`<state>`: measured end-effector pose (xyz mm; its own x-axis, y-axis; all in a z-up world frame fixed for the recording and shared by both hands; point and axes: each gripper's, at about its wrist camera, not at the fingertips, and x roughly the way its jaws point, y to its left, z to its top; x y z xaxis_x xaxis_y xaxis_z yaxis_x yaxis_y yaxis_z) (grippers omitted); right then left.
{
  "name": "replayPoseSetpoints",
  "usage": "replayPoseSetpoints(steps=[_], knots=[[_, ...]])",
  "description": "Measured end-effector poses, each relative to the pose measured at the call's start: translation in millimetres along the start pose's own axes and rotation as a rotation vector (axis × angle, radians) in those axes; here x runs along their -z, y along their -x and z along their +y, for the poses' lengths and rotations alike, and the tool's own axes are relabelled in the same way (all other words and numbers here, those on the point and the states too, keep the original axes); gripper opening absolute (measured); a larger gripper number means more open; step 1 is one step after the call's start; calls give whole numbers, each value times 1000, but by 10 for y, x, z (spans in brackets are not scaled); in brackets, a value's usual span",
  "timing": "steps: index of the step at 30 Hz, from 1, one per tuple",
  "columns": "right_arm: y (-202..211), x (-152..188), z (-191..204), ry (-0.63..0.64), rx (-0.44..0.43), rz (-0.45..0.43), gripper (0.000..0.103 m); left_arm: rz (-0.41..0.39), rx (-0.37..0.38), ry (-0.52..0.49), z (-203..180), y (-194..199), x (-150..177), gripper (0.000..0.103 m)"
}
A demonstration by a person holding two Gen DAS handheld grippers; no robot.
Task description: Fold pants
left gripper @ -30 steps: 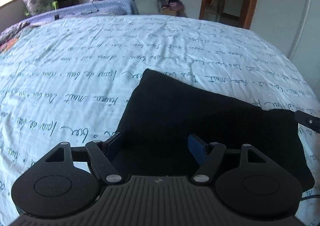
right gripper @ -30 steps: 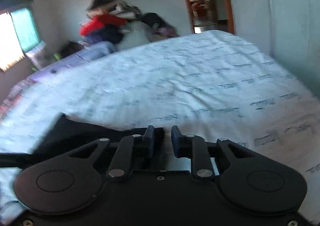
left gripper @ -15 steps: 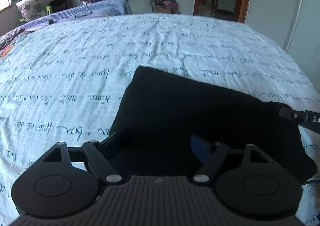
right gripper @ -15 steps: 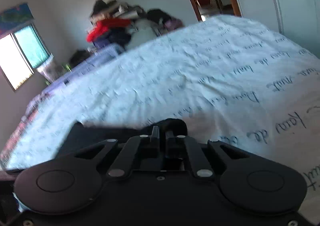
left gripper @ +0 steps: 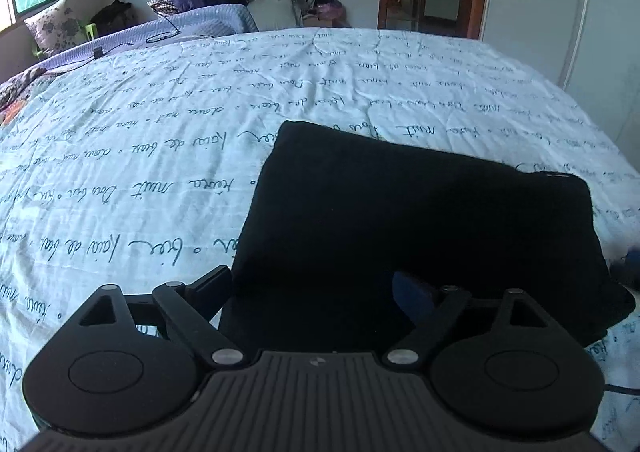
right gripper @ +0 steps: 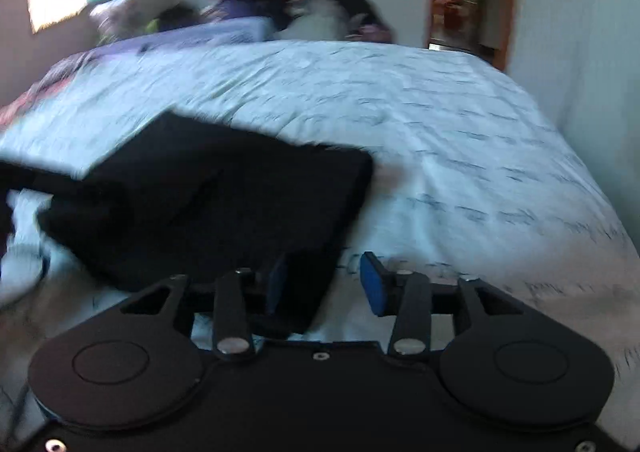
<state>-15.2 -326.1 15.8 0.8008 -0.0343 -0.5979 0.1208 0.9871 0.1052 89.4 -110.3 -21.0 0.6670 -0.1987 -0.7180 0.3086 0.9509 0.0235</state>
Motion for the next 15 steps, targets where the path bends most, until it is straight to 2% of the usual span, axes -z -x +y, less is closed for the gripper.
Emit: replayPoseSetpoints(steps=[3,5,8,10,13,15], knots=[[93,-109,161,7,-103,-71,41,8,13,-2,-12,11,39,89],[-29,-74,269,38,-164,-32,41,3,2,-23,-42,22,85,89],[-242,74,363,125,-92,65,41,-47,-10,-48,-22,135,141,90],[-194,106,360,135,-54,63,41,-58,-27,-64,18,160,174,90],[-31,20,360,100,-72,6,43,-15,-6,-61,75,71,219,91],[-80,15,397,112,-112,28,47,7,9,-29,102,57,232,90]])
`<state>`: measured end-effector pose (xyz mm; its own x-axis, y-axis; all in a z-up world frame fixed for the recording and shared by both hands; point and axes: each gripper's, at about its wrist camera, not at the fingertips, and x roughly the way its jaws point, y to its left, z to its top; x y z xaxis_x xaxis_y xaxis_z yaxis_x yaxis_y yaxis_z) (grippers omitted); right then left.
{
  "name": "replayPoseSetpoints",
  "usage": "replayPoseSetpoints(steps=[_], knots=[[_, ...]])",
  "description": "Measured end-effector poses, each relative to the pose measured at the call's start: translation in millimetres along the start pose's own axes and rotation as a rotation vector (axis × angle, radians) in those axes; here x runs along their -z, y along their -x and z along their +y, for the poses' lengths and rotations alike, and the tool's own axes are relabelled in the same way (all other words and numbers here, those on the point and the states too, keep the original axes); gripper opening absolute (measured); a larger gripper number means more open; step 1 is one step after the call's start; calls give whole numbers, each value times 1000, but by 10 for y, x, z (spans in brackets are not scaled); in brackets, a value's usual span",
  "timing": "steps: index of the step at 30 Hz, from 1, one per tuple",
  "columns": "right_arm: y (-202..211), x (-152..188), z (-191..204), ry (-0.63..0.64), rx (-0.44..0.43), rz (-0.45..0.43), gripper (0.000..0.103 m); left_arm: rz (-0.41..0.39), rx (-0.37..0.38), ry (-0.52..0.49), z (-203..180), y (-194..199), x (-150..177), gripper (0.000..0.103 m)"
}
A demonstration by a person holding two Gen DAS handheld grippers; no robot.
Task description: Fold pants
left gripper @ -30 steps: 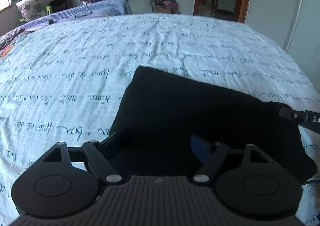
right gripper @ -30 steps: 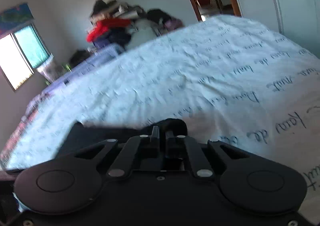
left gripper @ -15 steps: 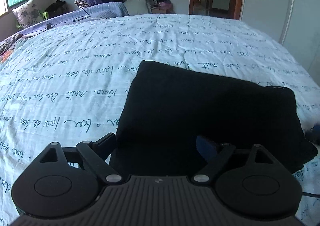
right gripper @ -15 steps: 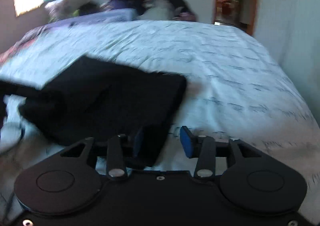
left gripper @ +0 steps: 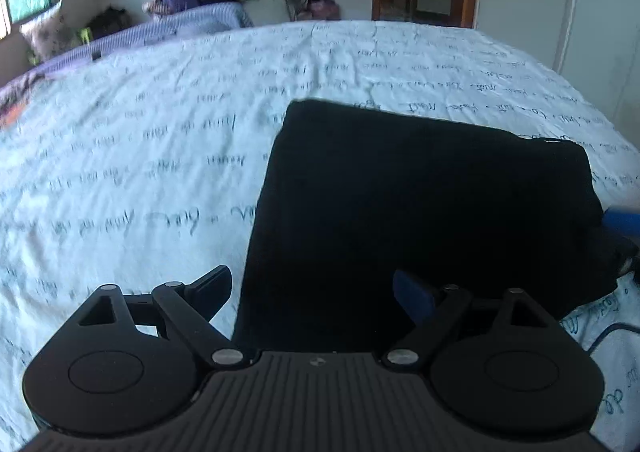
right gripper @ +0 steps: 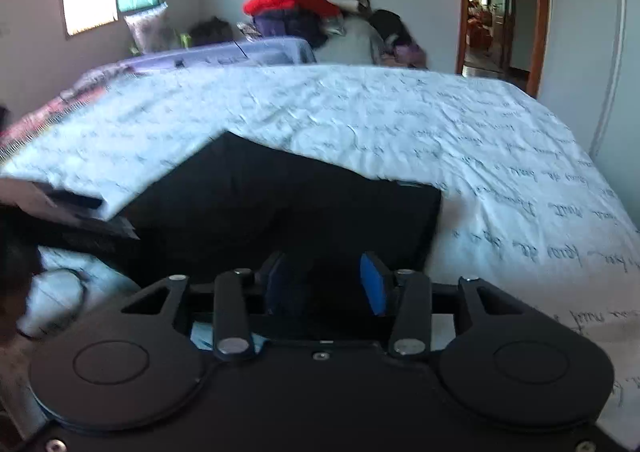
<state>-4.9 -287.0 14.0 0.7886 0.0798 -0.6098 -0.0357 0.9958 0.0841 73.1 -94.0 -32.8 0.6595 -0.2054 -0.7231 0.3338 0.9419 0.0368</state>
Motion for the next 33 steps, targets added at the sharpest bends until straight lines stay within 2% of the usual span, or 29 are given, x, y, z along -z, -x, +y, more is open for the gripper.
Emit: replayPoseSetpoints(steps=[1,3,5,7,10,11,14,16,19,21,23,27,29,31,33], knots=[[-89,26,32,25,4,48,47,2,11,9,18,24,-1,90],[-137,78,140,114,84,86,48,1,32,22,74,118,-15,88],[-7,34,195,108,98,66,49,-28,33,56,159,209,-29,89],[146,-34,206,80,65,23,51,-39,31,94,242,205,-60,90],[256,-93,298,59,-6,-28,53,99,59,65,240,-61,-63,91],[236,-86,332,69,-21,-26,56,104,72,77,254,-84,-35,91],[-16,15,369,136,44,79,58,87,91,138,342,6,-10,89],[-71,81,380,163,85,102,58,61,83,160,389,99,-28,88],[147,0,395,79,75,26,65,26,58,159,378,222,-54,89],[297,-54,412,-14,102,-62,92,19,68,148,323,273,-83,90],[387,-86,449,-99,148,-98,100,16,62,134,247,316,-76,90],[392,-37,563,-122,176,-63,101,27,49,100,116,362,-6,90],[328,-1,590,-133,181,-7,101,35,50,92,88,377,37,90],[311,39,594,-177,141,52,101,36,45,86,79,405,78,90],[343,50,616,-206,94,71,101,35,34,78,76,429,102,90]])
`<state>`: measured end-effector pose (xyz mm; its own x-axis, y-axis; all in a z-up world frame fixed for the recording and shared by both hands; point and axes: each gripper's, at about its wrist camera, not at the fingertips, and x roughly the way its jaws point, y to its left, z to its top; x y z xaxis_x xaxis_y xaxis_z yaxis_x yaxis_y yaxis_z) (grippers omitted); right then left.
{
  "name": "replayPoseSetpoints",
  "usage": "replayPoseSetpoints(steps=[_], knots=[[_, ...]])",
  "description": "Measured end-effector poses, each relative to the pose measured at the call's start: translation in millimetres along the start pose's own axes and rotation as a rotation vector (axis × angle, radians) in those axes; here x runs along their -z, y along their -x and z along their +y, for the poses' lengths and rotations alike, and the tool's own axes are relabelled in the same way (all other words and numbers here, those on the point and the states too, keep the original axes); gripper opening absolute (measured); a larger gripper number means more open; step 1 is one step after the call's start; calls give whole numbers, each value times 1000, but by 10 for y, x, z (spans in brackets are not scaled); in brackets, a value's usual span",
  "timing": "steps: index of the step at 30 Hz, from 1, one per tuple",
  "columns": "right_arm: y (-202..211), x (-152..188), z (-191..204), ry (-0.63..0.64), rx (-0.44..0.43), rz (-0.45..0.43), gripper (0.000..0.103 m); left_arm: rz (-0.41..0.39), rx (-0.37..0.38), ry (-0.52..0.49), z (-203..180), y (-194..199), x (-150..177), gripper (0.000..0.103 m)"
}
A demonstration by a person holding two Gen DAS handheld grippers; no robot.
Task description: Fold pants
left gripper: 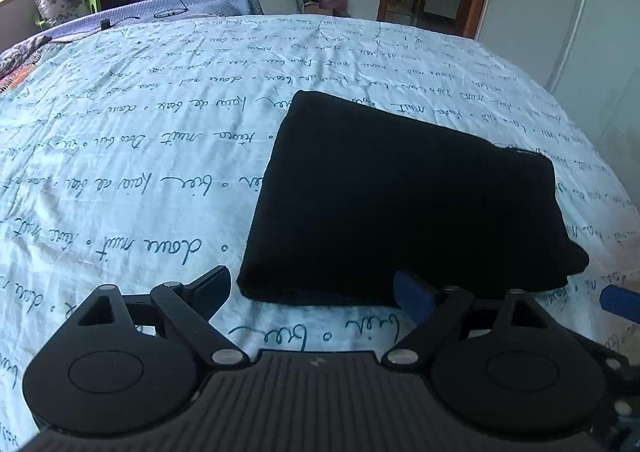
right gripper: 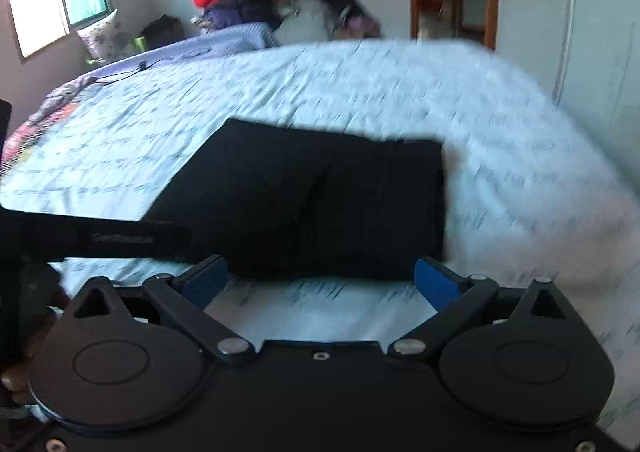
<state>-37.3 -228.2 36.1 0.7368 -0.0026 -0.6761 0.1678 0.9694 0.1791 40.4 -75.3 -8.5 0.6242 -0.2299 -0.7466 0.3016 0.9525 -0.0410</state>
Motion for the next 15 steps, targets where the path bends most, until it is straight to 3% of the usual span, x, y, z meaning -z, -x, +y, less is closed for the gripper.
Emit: replayPoseSetpoints(steps=[4,11,15], knots=[[73,60,87,73,-30,-28,101,3,-5,14,46,31,29,90],[104,206,494,436,152,-158,101,12,-52,19,128,31,66,90],[58,254,639,524,222,-190,101,-1,-89,-3,150,30,70,90]])
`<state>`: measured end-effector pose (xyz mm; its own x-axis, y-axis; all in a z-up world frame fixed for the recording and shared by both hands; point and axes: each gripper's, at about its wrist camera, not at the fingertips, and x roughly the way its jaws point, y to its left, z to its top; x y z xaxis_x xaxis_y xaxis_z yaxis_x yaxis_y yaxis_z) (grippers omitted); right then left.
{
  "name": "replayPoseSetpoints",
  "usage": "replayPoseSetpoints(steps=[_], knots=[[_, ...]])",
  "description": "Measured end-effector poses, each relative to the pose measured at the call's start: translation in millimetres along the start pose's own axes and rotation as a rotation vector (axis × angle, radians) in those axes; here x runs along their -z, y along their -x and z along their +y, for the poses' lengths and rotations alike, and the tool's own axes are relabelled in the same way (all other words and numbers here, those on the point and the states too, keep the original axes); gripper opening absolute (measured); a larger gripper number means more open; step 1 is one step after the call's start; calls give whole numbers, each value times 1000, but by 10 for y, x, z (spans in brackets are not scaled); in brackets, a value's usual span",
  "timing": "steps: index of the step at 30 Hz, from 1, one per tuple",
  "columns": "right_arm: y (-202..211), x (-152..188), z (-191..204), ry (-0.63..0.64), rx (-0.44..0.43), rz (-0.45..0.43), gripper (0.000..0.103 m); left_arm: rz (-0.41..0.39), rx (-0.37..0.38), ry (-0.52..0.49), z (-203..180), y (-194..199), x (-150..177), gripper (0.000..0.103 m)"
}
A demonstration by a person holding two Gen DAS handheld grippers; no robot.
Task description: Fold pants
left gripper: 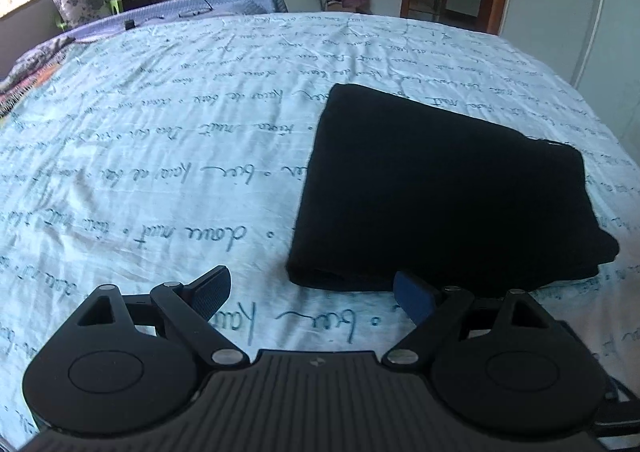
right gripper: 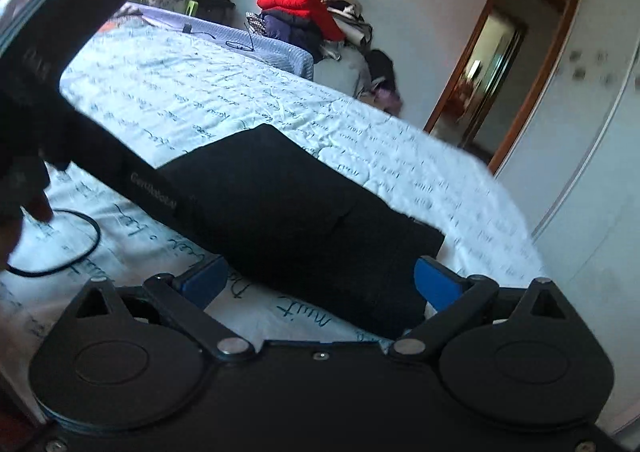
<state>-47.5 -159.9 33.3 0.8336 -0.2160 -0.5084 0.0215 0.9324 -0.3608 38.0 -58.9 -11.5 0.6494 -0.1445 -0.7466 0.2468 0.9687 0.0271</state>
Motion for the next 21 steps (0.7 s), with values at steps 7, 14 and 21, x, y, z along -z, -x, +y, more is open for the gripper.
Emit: replayPoseSetpoints(steps=[7,14,21], knots=[[134,-96,-125,-106,3,-139,101,-11,-23,-14,80,-18,-11,90],[-244,-186,84,29,-124,-124,99,-59,-122,207,780,24,-150,90],[-602,-361,805,333,-245,-95,52,-40,-145,316,1214,-10,-222,90]])
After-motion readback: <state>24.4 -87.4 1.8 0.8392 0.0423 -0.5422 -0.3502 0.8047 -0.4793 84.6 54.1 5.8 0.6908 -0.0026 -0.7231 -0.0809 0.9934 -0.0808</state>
